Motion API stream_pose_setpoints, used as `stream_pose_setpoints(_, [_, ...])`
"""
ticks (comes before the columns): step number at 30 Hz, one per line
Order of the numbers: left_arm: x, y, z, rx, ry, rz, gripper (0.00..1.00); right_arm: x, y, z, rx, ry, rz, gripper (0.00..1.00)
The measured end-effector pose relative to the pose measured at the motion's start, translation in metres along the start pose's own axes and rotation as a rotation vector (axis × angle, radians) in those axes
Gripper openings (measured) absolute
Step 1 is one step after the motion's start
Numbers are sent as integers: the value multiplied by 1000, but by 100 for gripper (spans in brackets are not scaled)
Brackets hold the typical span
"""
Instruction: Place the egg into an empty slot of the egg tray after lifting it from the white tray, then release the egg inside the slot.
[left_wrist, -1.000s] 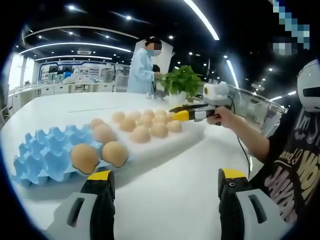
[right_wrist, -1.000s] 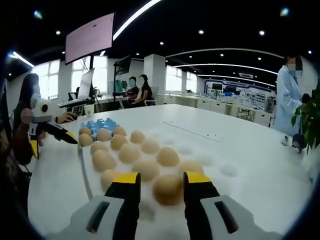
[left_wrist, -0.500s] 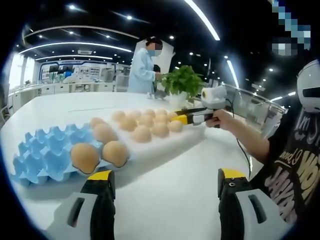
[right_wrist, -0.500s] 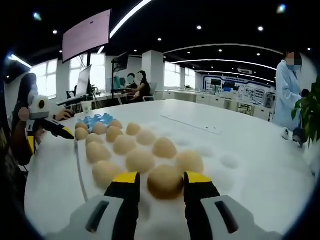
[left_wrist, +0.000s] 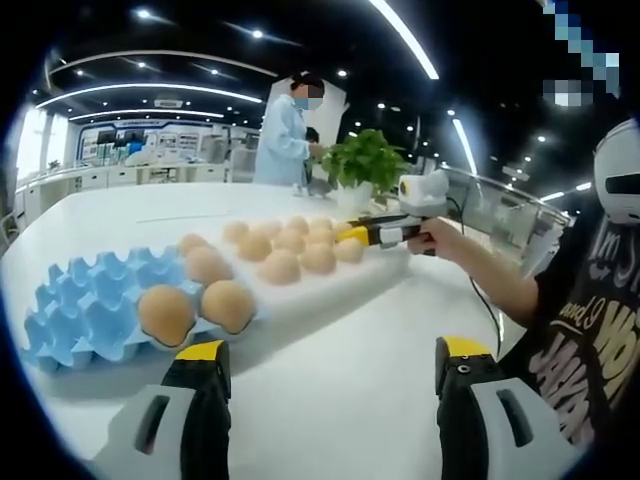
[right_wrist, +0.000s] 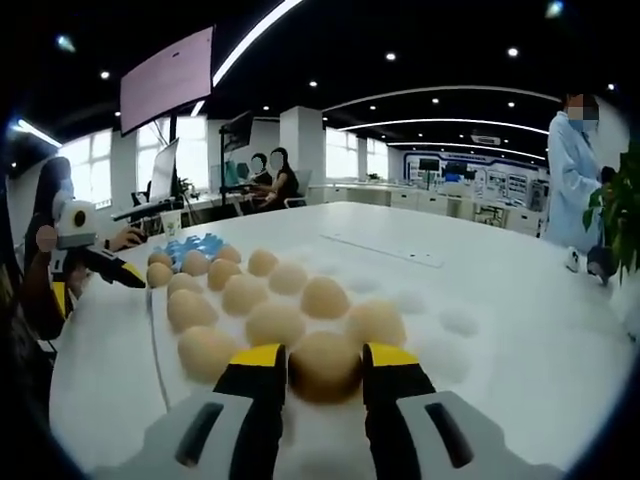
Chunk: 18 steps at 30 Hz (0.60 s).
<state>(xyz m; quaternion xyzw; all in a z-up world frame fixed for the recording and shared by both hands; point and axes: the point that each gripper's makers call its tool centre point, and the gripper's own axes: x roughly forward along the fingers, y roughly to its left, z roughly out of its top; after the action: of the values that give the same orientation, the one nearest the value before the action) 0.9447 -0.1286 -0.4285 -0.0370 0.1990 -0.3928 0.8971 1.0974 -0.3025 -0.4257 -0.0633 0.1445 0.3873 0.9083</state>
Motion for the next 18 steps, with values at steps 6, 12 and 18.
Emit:
stream_pose_setpoints(6, [0,-1,2,3,1,1,86,0,0,0,1,-6,0,31])
stream_pose_setpoints(12, [-2,0,3,1,-1,10,86,1,0,0,-7,1,-6,31])
stream_pose_setpoints(18, [-3,-2,2,2,-3,7,86,1,-1,-1,-11,5,-12,31])
